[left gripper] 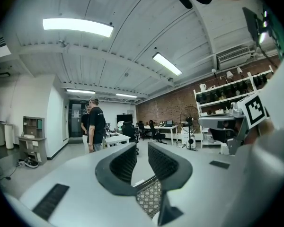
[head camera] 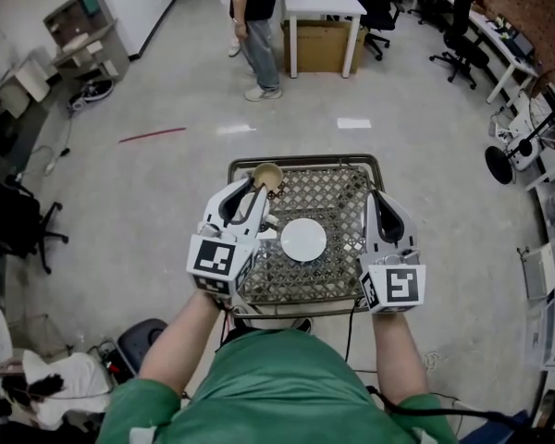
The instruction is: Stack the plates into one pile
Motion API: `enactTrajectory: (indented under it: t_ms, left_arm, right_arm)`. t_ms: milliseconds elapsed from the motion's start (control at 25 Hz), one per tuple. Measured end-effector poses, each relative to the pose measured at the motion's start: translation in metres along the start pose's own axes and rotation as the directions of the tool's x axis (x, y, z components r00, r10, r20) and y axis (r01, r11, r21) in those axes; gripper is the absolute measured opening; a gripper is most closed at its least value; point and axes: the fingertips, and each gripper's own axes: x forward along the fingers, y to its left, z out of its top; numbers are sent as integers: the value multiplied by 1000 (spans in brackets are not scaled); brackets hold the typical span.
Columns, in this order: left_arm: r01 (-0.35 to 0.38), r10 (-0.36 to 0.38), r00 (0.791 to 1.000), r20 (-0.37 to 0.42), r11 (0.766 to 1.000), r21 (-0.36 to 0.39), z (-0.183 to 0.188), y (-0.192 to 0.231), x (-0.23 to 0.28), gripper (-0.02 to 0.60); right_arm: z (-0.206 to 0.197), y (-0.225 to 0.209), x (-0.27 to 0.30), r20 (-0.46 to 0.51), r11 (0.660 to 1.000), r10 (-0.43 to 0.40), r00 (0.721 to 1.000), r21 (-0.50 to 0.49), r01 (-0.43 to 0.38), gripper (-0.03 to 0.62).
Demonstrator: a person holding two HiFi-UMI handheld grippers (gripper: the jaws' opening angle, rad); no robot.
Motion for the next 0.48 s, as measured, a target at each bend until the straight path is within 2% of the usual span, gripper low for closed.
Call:
enactTrajectory:
  t_ms: [480]
  left_arm:
    - [-18, 18, 999, -37, 1000, 11, -11, -24, 16, 88]
  right_arm:
    - [-16, -25, -4, -11, 999, 36, 999, 24, -36, 23]
